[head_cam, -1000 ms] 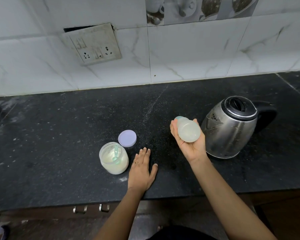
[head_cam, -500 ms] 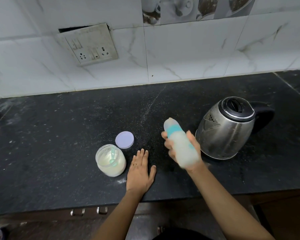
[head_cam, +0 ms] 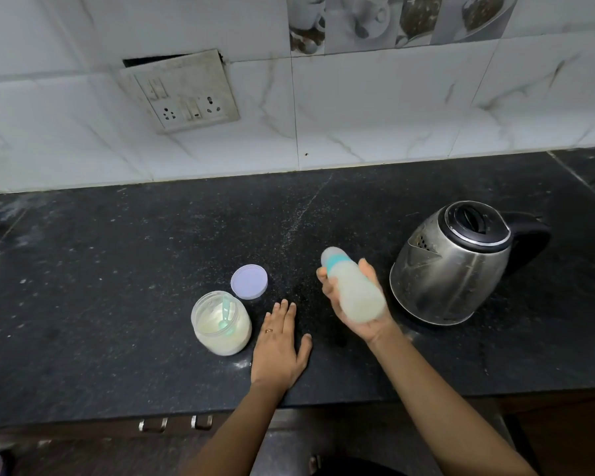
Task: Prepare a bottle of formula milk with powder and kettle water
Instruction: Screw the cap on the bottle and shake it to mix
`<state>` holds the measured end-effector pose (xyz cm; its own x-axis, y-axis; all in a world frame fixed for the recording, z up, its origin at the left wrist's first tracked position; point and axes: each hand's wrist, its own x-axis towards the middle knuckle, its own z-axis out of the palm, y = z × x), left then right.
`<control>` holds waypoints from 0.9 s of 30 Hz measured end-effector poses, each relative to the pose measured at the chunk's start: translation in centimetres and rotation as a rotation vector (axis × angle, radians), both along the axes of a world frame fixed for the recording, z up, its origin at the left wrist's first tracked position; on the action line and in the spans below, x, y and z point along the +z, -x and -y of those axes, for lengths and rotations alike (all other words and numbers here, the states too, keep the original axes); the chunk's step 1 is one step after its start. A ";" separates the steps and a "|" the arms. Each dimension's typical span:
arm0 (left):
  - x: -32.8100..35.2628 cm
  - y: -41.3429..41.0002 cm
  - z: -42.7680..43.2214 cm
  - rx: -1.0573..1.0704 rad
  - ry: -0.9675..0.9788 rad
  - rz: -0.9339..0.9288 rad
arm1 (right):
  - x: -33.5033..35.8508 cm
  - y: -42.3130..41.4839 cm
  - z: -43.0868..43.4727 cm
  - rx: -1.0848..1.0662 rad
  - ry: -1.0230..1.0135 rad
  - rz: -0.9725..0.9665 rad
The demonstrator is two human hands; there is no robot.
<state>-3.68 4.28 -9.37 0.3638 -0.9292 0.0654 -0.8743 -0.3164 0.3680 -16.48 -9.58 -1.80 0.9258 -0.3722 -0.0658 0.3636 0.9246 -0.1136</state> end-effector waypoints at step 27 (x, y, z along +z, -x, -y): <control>0.5 -0.1 -0.1 -0.004 0.044 -0.043 | 0.2 -0.2 -0.7 -0.154 0.058 -0.215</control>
<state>-3.57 4.35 -8.89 0.3631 -0.9273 0.0907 -0.8589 -0.2954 0.4184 -16.24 -8.93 -1.65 0.8250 -0.5167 -0.2291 0.4615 0.8498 -0.2548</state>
